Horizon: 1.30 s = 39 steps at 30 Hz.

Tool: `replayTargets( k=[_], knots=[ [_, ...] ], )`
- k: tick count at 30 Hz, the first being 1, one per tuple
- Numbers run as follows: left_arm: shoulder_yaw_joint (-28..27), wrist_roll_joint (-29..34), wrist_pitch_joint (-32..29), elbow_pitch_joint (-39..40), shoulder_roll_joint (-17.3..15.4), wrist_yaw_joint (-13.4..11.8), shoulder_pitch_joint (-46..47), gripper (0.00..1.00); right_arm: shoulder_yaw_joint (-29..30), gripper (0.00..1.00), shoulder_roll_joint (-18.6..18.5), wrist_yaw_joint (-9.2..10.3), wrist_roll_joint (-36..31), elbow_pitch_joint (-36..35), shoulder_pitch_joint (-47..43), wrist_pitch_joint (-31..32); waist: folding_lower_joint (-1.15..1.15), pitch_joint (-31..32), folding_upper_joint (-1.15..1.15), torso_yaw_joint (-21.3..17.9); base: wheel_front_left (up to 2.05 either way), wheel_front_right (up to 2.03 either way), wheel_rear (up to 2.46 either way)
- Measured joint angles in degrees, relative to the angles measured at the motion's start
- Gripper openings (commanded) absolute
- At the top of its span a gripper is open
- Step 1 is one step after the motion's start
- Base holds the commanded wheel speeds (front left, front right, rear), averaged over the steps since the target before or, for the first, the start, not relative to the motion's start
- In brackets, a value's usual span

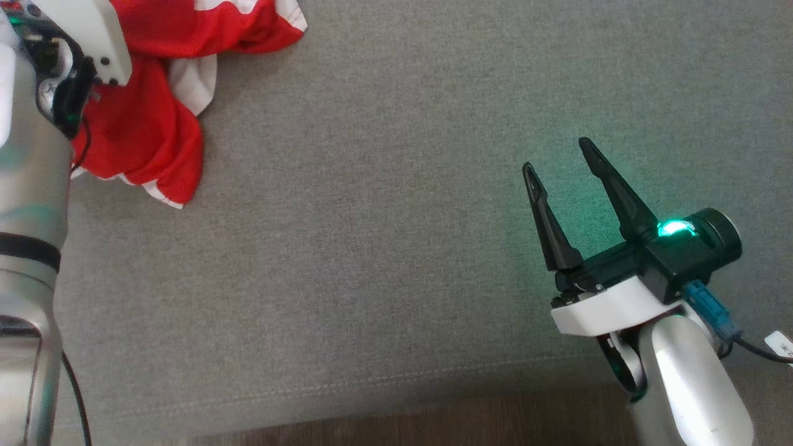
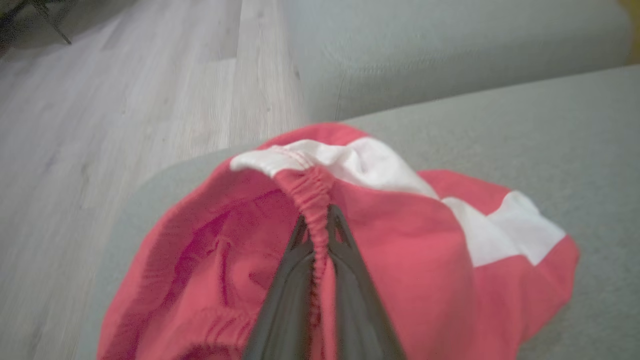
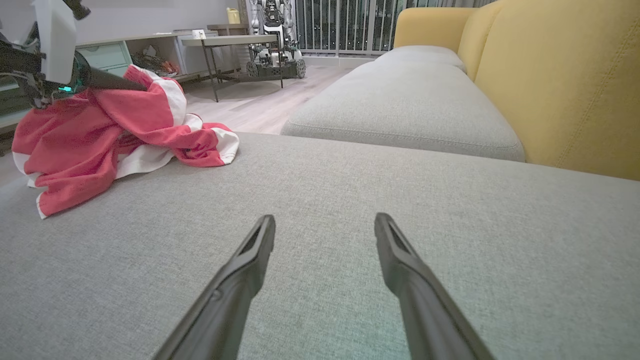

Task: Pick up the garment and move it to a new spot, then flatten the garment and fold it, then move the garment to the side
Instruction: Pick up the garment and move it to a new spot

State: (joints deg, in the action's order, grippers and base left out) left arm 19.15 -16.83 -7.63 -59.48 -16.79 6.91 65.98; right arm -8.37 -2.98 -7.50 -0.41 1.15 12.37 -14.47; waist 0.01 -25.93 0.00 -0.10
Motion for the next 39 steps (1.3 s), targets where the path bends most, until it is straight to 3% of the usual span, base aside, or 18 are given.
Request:
replayTargets(
  k=[6,16,29,34,39],
  knots=[
    [0.66,-1.09,7.83,3.27,1.31,0.18,0.7,0.0,0.13,1.0,0.0,0.0,0.55,0.42,-0.23,0.0,0.0,2.95,0.0,0.89,0.0,0.0,0.0],
    [5.5,-4.53,10.84,14.25,3.41,0.24,3.12,0.0,-0.88,1.0,0.01,0.0,2.74,0.44,-0.87,0.0,0.0,8.19,0.0,1.26,0.0,0.0,0.0],
    [12.94,-8.47,11.35,22.17,3.68,0.25,8.43,0.0,-1.57,1.0,0.01,0.0,7.12,0.27,-2.7,0.0,0.0,11.11,0.0,-8.46,0.0,0.0,0.0],
    [13.79,-9.83,15.36,22.23,7.09,0.25,10.98,0.0,-1.24,1.0,0.02,0.0,8.64,0.03,-4.75,0.0,0.0,11.98,0.0,-13.56,0.0,0.0,0.0],
    [16.67,-11.74,15.26,21.73,10.01,0.66,8.49,0.0,-0.9,1.0,0.02,0.0,9.16,-0.21,-5.06,0.0,-0.01,11.89,0.0,-15.32,0.0,0.0,0.0]
  ],
)
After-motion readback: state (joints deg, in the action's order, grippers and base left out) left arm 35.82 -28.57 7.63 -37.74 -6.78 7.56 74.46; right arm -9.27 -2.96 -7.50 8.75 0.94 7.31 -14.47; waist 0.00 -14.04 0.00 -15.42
